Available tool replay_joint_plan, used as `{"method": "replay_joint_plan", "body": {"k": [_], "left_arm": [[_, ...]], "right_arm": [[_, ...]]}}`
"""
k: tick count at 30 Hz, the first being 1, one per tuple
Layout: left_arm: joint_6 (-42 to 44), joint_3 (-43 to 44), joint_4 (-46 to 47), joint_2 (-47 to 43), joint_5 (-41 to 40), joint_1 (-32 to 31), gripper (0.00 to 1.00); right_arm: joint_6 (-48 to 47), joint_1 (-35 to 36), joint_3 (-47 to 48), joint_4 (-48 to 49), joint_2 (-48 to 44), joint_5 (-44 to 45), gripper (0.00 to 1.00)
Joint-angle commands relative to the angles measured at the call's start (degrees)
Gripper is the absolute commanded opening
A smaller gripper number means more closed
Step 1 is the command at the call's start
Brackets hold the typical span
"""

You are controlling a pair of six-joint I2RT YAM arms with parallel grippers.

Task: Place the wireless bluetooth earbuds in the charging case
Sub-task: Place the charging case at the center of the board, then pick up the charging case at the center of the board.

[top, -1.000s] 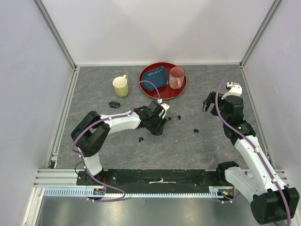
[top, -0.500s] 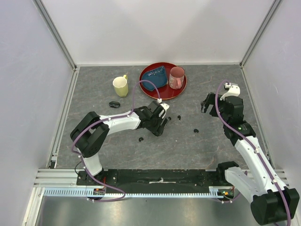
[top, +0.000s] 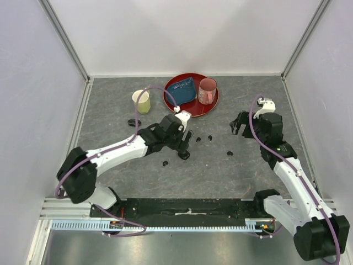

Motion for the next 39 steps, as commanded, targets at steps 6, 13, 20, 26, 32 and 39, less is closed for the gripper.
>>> {"method": "replay_joint_plan", "body": {"k": [6, 13, 20, 26, 32, 39], "left_arm": [[-4.11, -6.9, 2.59, -14.26, -4.82, 6.95, 0.91], [-7.01, -15.42, 5.67, -26.23, 1.86, 14.08, 0.97], [-8.77, -17.1, 2.17, -30.8, 2.84, 18.13, 0.98], [-11.5, -18.07, 1.11, -34.15, 2.92, 18.92, 0.98], [-10.36, -16.75, -1.27, -35.3, 1.35, 19.09, 0.98], [-10.88, -18.42, -1.62, -38.46, 0.12, 19.36, 0.98]], "right_arm": [[0.78, 0.15, 3.01, 0.77, 9.9, -9.2, 0.98], [-2.92, 7.7, 2.4, 4.91, 11.23, -12.93, 0.98], [-4.16, 15.61, 0.47, 6.58, 9.21, 1.39, 0.98], [1.81, 16.15, 3.36, 8.6, 8.76, 4.42, 0.98], [-0.19, 16.15, 0.56, 16.85, 9.29, -10.31, 0.98], [-7.49, 21.32, 3.71, 10.91, 14.04, -8.91, 0.96]]}}
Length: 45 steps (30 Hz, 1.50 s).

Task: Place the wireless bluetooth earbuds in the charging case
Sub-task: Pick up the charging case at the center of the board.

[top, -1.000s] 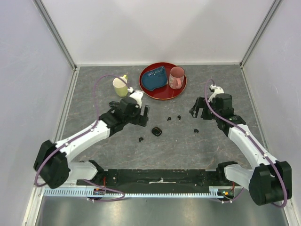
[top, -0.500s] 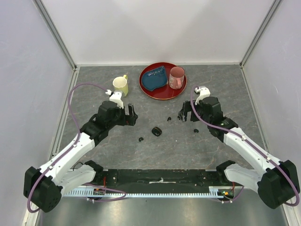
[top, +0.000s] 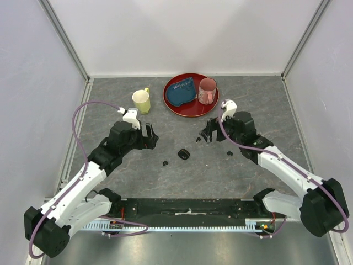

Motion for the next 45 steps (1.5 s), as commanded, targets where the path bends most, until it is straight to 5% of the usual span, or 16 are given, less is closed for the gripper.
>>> {"method": "replay_joint_plan", "body": {"k": [1, 13, 22, 45], "left_arm": [[-1.9, -0.09, 0.08, -2.11, -1.39, 0.62, 0.99], [-3.57, 0.35, 0.35, 1.22, -1.57, 1.33, 0.99], [-5.33, -1.31, 0.17, 0.0, -0.52, 1.33, 0.99], [-5.15, -1.93, -0.71, -1.59, -0.96, 1.51, 0.99]], "right_arm": [[-7.75, 5.24, 3.3, -3.36, 0.99, 1.32, 0.96], [-11.03, 17.54, 0.49, -2.85, 6.52, 8.18, 0.82], [-10.67, 19.49, 2.6, 1.29, 18.38, 8.81, 0.76], [-12.61, 22.56, 6.02, 4.45, 25.24, 8.01, 0.83]]}}
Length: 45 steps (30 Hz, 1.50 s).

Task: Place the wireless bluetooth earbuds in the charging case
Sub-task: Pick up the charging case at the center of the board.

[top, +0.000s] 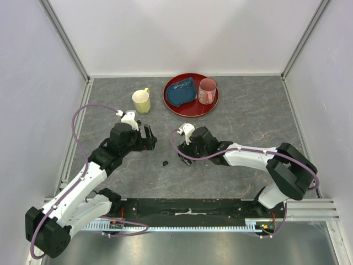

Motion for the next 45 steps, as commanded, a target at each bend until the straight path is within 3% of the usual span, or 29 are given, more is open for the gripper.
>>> {"method": "replay_joint_plan", "body": {"k": [1, 17, 26, 35, 41, 45], "left_arm": [[-1.7, -0.25, 0.71, -1.15, -0.48, 0.28, 0.99], [-1.79, -0.51, 0.28, -1.94, -0.83, 0.28, 0.99], [-1.61, -0.6, 0.27, -2.03, -1.0, 0.28, 0.99], [-2.14, 0.1, -1.21, -2.99, -1.44, 0.28, 0.99], [-0.13, 6.08, -9.47, -7.03, -1.71, 0.28, 0.99], [0.76, 8.18, -11.67, -8.45, -3.2, 0.28, 0.99]], "right_arm": [[-1.48, 0.86, 2.92, 2.09, 1.64, 0.08, 0.82], [-1.57, 2.71, 5.38, 2.18, 8.49, 6.58, 0.78], [-1.48, 3.15, 5.83, 2.09, 9.91, 7.73, 0.7], [-1.75, 3.32, 6.26, 1.04, 10.43, 8.43, 0.58], [-1.31, 3.32, 6.35, 0.68, 10.08, 7.73, 0.39], [-0.6, 3.32, 6.0, 1.39, 10.08, 7.29, 0.33]]}}
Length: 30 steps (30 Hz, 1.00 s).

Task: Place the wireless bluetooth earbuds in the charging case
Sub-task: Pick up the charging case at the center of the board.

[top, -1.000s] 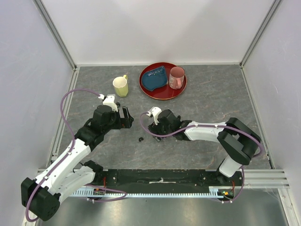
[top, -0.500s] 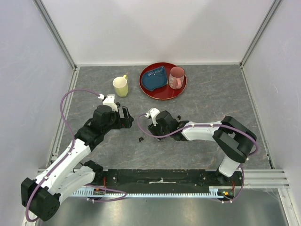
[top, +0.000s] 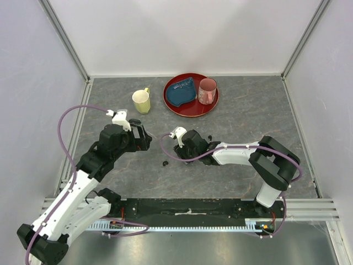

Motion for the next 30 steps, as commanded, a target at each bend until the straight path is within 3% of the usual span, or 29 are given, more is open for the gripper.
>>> {"method": "replay_joint_plan", "body": {"k": [1, 2, 20, 26, 30], "left_arm": [[0.65, 4.82, -3.55, -1.76, -1.89, 0.28, 0.99], [0.39, 5.0, -3.9, -1.84, -1.89, 0.28, 0.99], [-3.39, 6.85, -9.53, -6.33, -4.79, 0.28, 1.0], [-1.02, 9.04, -6.54, -2.21, -2.78, 0.28, 1.0], [2.14, 12.55, -3.73, 5.0, 4.23, 0.72, 1.0]], "right_arm": [[0.49, 0.13, 1.3, 1.32, -0.02, 0.45, 0.32], [0.4, 0.13, 1.13, 1.32, -0.19, 0.45, 0.28], [0.58, 0.13, 2.88, -3.07, -8.72, -0.87, 0.28], [0.23, 0.13, 4.11, -5.0, -11.0, -2.01, 0.27], [-2.06, 0.13, 4.82, -6.14, -13.9, -3.16, 0.26]]}}
